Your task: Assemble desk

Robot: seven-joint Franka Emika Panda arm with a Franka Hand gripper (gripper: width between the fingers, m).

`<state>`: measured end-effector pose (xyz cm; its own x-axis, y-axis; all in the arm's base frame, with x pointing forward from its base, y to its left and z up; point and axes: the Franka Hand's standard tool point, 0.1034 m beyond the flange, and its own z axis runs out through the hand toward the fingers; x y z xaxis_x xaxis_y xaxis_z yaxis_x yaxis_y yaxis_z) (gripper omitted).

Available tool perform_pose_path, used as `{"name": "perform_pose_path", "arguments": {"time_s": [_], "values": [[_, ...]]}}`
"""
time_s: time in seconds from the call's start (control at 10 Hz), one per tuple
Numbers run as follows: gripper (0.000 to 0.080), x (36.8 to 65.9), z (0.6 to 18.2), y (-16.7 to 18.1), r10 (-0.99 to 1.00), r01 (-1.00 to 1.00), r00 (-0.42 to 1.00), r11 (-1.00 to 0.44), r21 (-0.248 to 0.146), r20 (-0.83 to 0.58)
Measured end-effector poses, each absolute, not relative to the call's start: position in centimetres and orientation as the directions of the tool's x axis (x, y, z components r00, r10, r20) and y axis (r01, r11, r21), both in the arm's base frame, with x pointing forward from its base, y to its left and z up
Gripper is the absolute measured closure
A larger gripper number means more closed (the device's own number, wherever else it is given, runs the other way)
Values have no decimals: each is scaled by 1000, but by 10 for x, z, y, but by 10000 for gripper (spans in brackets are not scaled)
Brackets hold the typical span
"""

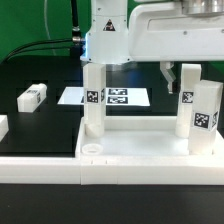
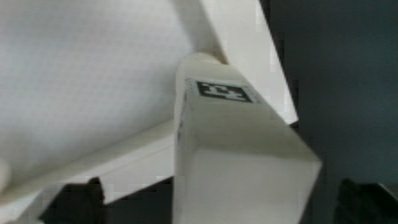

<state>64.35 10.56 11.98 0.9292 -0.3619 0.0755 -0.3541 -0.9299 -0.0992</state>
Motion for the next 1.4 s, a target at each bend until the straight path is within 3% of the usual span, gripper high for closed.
{"name": "perform_pose_path", "arguments": {"time_s": [0.1,0.5,0.8,1.4], "values": [[151,645,122,104,-246,-237,965,-967,-93,90],[151,645,120,118,-85,-76,990,-994,-78,116],[151,646,120,113,95,101,987,-994,-43,127],[151,644,113,114,575,570,809,-818,76,127]]}}
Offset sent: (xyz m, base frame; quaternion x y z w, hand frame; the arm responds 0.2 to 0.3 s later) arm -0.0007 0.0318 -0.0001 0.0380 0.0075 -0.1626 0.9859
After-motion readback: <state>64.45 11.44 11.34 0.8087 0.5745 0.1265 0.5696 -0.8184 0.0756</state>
